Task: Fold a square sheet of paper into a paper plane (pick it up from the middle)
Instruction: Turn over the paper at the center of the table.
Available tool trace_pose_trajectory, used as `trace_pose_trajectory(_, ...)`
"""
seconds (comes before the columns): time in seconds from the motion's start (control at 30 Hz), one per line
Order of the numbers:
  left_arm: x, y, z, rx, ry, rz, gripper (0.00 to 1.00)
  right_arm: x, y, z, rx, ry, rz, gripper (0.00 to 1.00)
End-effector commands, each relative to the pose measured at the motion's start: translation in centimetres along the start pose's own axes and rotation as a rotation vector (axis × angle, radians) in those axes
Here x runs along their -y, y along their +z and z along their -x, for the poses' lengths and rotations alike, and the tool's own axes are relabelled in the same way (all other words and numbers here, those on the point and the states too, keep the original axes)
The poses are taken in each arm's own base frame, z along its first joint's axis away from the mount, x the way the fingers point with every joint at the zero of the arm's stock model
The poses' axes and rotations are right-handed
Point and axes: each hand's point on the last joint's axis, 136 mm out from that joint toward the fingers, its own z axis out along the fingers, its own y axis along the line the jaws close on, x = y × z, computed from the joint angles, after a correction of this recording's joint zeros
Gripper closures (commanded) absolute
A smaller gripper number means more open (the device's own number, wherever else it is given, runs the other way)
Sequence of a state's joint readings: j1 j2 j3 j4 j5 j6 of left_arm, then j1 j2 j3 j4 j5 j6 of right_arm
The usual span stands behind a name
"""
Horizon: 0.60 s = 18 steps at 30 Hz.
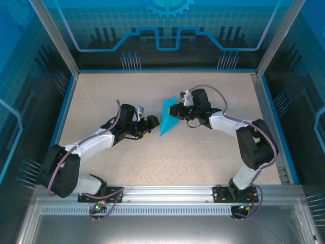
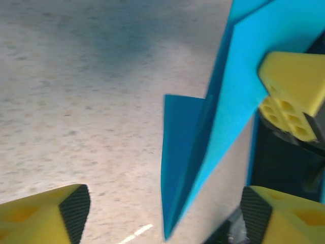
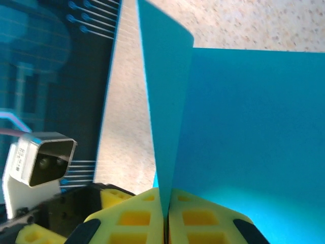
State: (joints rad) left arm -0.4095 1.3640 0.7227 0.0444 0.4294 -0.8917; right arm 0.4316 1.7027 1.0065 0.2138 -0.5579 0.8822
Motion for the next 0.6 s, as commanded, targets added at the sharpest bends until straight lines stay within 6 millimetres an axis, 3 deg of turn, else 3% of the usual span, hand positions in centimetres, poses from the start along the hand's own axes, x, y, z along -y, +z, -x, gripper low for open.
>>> trace_pose_trajectory(0.0,2.7,-0.3,-0.6,-0.048,0.005,-0.145,0.14,-2.9,-1.0,0.4,0.001,-0.009,0.123,0.91)
trace_pose_trajectory(0.13,3.4,0.4,-1.0,-0.093,-0.02,-0.214,0.08,-4.3,-1.5,0.8,0.007,0.01,0.178,0.91)
trace_pose_trajectory(0.3,4.3,0.9,-0.6,-0.098,-0.013,-0.275,0.09,-5.5,-1.6,0.8,-0.022,0.054,0.245,0.91)
trace_pose_trajectory(0.4,5.2,0.9,-0.1,-0.084,0.005,-0.307,0.15,-5.9,-1.6,0.5,-0.045,0.082,0.273,0.9)
trace_pose_trajectory(0.57,6.1,0.3,0.7,-0.029,0.039,-0.337,0.37,-5.5,-1.5,-0.3,-0.075,0.106,0.273,0.9)
